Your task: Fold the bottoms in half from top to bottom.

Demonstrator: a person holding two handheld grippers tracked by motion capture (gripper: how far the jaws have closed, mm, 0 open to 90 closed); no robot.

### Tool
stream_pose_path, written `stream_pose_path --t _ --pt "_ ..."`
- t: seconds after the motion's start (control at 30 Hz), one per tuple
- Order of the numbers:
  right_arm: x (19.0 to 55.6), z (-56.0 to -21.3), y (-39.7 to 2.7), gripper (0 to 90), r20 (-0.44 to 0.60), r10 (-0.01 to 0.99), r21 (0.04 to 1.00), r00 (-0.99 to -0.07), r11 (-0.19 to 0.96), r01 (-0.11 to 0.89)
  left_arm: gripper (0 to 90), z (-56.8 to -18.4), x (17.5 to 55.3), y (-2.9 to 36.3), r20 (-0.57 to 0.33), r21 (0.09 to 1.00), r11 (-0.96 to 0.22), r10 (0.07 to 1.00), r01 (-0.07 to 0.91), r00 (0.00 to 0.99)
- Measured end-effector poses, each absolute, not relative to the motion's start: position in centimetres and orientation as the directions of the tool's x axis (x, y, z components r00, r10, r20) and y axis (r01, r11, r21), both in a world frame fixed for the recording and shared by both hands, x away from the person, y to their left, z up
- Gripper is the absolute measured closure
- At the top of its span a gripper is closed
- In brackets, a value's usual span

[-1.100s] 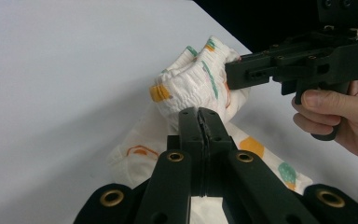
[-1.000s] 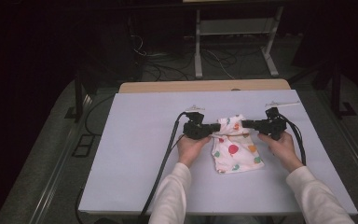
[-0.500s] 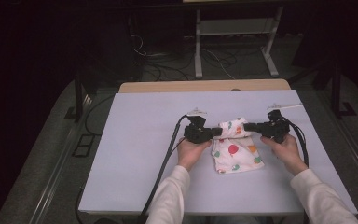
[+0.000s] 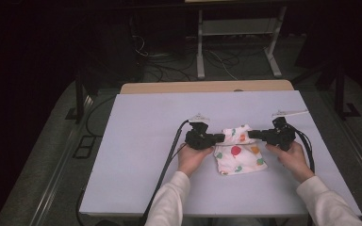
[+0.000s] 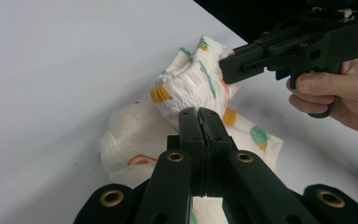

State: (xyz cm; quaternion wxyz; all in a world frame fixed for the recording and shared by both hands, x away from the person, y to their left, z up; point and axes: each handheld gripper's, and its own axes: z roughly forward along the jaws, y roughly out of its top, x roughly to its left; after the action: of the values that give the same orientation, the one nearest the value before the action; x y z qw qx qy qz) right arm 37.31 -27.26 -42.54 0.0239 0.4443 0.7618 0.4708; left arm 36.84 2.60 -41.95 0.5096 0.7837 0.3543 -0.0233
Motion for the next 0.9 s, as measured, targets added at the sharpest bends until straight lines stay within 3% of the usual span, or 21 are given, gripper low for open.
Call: stream_pose_path --t 0.9 --pt "35.2 -43.6 -27.8 85.7 0.383 0.690 0.709 -0.614 0.207 0.674 88.0 -43.7 34.9 2.3 -0.446 0.745 -0.257 0.495 0.616 0.746"
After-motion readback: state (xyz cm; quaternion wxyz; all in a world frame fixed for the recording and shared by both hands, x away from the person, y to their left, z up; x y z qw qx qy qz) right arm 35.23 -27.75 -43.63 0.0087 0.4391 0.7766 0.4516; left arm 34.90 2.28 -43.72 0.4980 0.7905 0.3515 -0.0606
